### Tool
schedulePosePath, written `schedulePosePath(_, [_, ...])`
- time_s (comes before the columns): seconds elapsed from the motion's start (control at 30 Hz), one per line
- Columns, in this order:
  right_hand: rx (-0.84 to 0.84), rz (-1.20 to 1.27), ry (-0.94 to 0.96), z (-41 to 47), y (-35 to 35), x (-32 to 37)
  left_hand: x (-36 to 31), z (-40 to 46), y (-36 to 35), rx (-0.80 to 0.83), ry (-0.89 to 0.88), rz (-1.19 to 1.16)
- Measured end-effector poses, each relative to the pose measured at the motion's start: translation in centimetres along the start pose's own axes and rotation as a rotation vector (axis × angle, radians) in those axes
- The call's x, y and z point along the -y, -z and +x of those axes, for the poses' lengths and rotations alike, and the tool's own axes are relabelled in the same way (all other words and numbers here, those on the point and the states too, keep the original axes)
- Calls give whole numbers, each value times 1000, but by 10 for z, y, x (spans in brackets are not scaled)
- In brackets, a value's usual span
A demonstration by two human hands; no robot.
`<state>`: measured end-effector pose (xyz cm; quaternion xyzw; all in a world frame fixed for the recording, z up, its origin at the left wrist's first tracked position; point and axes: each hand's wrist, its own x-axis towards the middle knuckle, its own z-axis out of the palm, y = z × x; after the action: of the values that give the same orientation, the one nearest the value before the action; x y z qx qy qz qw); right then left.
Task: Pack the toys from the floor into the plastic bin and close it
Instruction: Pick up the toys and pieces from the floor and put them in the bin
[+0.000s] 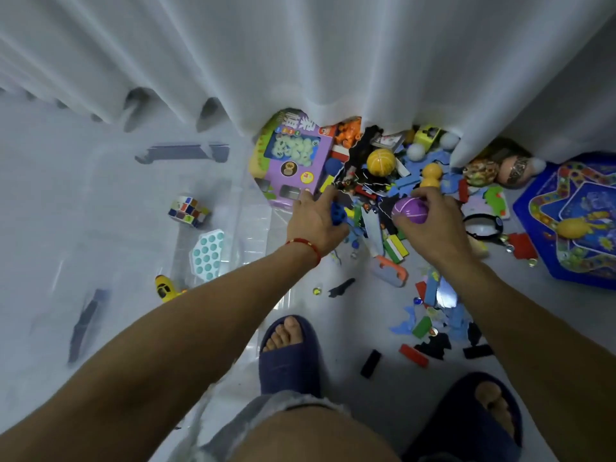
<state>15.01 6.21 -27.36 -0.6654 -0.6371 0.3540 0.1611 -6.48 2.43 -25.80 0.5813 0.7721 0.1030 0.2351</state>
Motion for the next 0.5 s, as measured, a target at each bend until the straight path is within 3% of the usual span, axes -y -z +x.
schedulePosePath(0.1, [170,537,-185,-21,-3,81,-5,-39,54,-206,83,-346])
schedulePosePath(0.23, [448,794,-18,-59,-18,199,45,-92,133,-491,238,-522])
schedulePosePath(0.3, [568,734,46,-73,-31,239,82,-111,161,-529,434,-629])
schedulePosePath(0.4, [481,353,247,-84,-42,261,123,-138,186,-468,687,-814])
schedulePosePath(0.5, [406,86,394,-95,-19,252,130,-156,203,-423,694,-801])
